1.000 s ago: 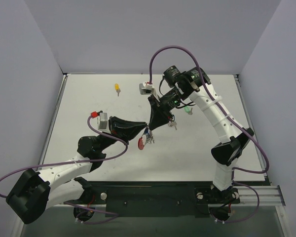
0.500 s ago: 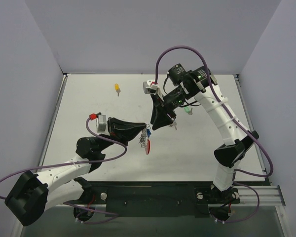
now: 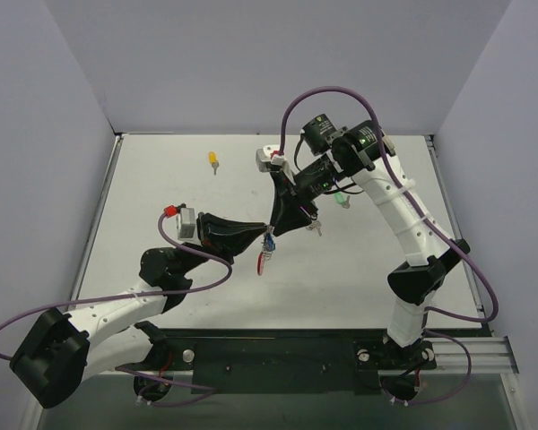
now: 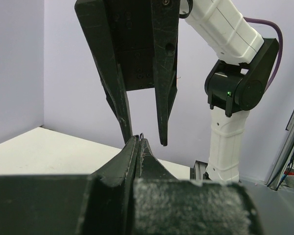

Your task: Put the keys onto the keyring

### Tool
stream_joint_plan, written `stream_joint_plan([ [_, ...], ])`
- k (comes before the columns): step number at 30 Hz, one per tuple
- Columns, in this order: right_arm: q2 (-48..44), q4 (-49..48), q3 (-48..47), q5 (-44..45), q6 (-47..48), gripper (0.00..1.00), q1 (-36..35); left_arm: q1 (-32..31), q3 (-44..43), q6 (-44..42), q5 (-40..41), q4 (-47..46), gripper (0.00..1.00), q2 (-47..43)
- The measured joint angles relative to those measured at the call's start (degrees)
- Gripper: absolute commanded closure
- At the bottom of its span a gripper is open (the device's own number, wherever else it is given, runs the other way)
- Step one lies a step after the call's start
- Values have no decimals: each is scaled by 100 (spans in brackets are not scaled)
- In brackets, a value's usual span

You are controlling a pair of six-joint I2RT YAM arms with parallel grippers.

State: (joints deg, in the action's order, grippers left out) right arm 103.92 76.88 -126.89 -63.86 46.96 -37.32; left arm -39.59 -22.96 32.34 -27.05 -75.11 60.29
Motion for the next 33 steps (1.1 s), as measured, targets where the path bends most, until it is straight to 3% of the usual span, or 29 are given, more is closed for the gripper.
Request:
stream_joint_plan([
  [15,2,-63,-20,251,-142,100,-151,-7,0,-2,2,0,100,31],
  [22,2,-85,-20,505,-286,100,-181,-7,0,-2,44,195,99,11],
  [24,2,-116,-4,603,-299,100,-186,-4,0,-7,74,358,90,-61],
  [30,-2,-149,197,994,-264,100,-251,13,-13,-352,118,1639,52,-798],
  [33,-2,-136,306,1259,-236,100,-249,33,-160,-647,129,2435,47,-1198],
])
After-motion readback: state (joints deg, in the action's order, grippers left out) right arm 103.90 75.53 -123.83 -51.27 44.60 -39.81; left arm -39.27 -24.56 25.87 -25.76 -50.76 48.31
